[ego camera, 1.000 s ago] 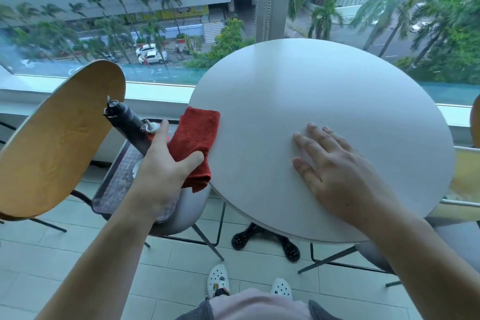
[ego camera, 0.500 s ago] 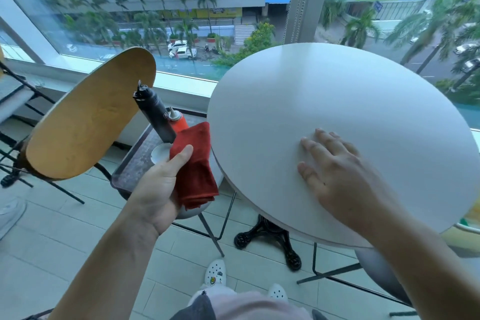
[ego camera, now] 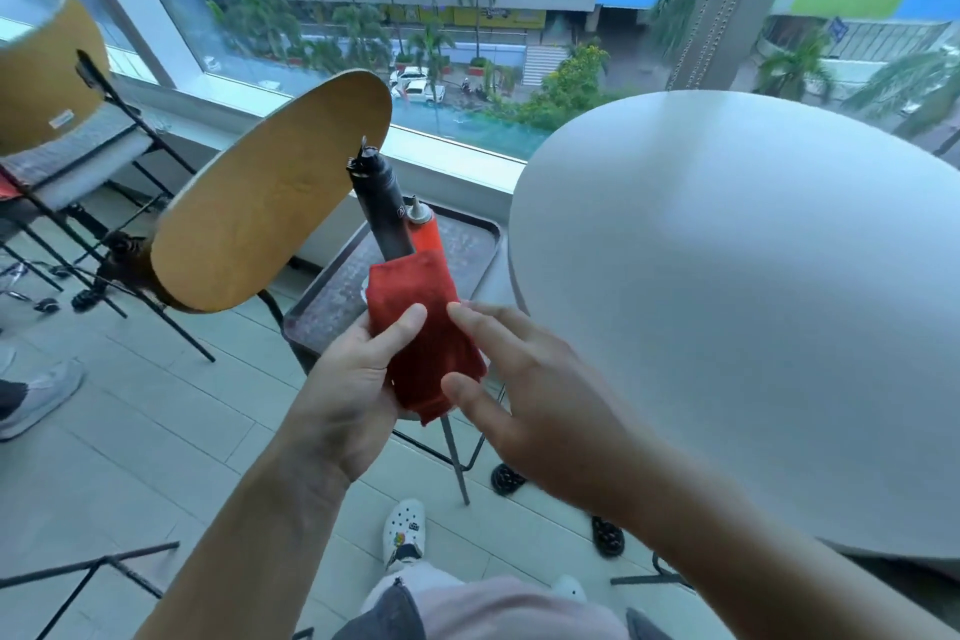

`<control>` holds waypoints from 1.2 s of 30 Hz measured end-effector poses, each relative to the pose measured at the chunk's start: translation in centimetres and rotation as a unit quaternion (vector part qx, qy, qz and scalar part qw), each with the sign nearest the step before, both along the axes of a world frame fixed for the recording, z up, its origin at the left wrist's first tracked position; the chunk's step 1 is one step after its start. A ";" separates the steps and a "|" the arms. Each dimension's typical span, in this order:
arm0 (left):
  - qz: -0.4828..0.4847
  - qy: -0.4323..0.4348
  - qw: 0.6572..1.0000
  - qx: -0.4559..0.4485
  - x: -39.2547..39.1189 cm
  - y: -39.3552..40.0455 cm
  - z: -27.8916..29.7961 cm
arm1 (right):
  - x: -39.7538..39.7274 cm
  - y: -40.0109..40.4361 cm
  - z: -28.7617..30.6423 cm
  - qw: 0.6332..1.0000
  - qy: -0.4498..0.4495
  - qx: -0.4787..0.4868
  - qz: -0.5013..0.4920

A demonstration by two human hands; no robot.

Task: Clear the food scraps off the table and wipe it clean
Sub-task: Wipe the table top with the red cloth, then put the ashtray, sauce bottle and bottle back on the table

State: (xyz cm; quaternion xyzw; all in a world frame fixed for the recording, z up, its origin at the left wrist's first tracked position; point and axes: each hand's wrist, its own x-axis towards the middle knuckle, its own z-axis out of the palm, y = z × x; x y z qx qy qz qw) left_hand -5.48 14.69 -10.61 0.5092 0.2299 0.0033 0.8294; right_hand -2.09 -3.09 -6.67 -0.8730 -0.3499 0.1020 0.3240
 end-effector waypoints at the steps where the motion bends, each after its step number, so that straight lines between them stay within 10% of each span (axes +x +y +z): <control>1: -0.010 -0.002 1.000 -0.005 0.1 0.6 -0.1 | 0.2 1.0 -0.6 1.000 0.010 -0.005 0.001; 22: 0.073 0.126 0.977 -0.157 5.9 18.6 -10.5 | 7.3 18.2 -12.9 0.865 0.411 0.090 -0.272; 36: 0.016 0.225 0.971 0.077 8.4 23.2 -21.6 | 10.8 20.8 -23.1 0.822 0.427 0.052 -0.372</control>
